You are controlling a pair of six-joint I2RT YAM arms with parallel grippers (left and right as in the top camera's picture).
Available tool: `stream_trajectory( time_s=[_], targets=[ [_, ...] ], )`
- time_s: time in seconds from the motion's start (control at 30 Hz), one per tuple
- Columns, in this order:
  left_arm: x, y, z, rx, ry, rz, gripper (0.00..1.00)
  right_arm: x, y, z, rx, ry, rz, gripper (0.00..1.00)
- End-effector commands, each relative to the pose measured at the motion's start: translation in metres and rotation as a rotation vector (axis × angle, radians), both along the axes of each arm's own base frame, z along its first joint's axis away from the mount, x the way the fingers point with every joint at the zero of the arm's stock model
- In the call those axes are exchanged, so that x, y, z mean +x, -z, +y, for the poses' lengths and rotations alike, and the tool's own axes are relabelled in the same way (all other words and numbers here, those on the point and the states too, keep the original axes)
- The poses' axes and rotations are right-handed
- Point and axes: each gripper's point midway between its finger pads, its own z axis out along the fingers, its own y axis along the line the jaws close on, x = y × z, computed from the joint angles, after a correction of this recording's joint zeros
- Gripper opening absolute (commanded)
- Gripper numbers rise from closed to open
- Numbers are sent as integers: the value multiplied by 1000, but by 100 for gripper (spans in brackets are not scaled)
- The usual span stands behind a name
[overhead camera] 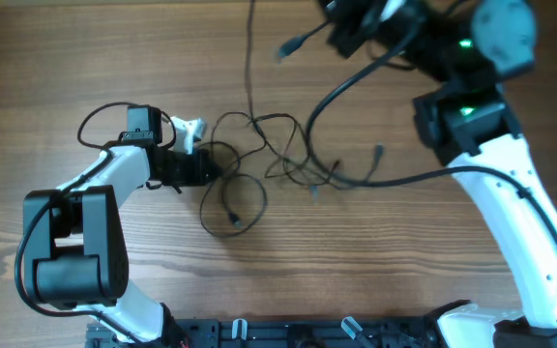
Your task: Untangle cables
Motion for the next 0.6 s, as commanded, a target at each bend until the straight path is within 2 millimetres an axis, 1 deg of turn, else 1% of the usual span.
stream_trajectory(
  time_s=[0.0, 0.13, 0.2, 0.23, 0.3, 0.37, 0.4, 0.43, 0.47, 0.5, 0.53, 0.57],
  targets=[
    [-12, 34, 43, 244, -220, 145, 4, 6, -27, -31, 113, 72, 21, 4],
    [-27, 50, 71, 394, -349, 209, 4, 32, -32, -60, 187, 247, 45, 4],
    [-36, 57, 81, 449, -398, 232, 4, 50, -30, -82, 239, 371, 87, 4],
    [-39, 59, 85, 472, -418, 240, 4, 59, -27, -95, 259, 442, 108, 5],
    [-44, 63, 94, 511, -461, 251, 4, 76, -15, -117, 277, 587, 162, 4],
    [-46, 65, 98, 515, -477, 254, 4, 91, 5, -137, 269, 728, 240, 4],
    [-47, 65, 100, 514, -484, 254, 4, 102, 29, -153, 251, 844, 331, 4],
    [-46, 65, 100, 513, -487, 252, 4, 108, 50, -164, 222, 924, 400, 4],
    [-45, 65, 100, 512, -488, 247, 4, 111, 70, -171, 183, 984, 463, 4],
    [-44, 65, 100, 512, -489, 243, 4, 113, 95, -179, 125, 1046, 539, 4],
    [-43, 65, 100, 511, -490, 240, 4, 114, 117, -182, 66, 1077, 603, 4],
    [-43, 65, 100, 511, -490, 239, 4, 114, 131, -183, 24, 1089, 646, 4]
  ],
)
